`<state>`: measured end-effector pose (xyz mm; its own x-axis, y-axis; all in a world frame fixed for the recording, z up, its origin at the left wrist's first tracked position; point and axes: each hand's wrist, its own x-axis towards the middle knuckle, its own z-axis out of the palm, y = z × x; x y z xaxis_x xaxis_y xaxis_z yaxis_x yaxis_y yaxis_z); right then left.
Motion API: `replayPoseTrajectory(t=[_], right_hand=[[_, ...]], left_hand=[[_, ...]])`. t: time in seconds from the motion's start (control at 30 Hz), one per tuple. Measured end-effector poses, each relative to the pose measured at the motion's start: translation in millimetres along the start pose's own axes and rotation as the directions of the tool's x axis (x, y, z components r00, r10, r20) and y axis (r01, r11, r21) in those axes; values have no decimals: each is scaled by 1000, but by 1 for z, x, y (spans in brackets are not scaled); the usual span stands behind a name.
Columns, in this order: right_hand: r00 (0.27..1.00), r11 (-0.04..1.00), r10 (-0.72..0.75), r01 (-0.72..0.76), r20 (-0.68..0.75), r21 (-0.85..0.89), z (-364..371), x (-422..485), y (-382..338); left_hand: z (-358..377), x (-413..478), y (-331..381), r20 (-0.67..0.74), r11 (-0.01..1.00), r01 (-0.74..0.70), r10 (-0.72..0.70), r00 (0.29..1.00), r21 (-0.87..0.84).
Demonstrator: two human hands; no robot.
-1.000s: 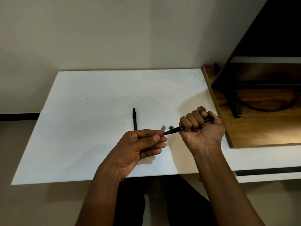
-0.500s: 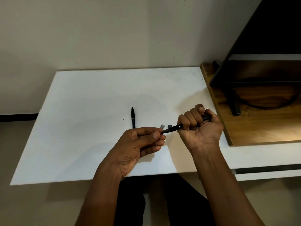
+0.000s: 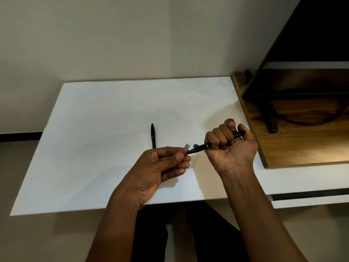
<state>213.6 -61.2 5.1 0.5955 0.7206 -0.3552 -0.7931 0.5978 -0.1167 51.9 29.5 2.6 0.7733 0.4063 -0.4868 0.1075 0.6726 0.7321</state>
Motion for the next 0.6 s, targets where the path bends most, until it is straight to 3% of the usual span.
replayPoseTrajectory(t=[0.37,0.5,0.6], right_hand=[[1000,993,8,-7,8,-120,1,0,0],[994,944,19,-54,-110,-326,4,8,4],[991,857,-33,-39,-130,-515,1,9,11]], left_hand=[[-2,2,0,-79,999,-27,29,996,23],[-7,6,2,-325,992,-117,126,937,47],[-18,8,2,-552,971,-154,230,802,182]])
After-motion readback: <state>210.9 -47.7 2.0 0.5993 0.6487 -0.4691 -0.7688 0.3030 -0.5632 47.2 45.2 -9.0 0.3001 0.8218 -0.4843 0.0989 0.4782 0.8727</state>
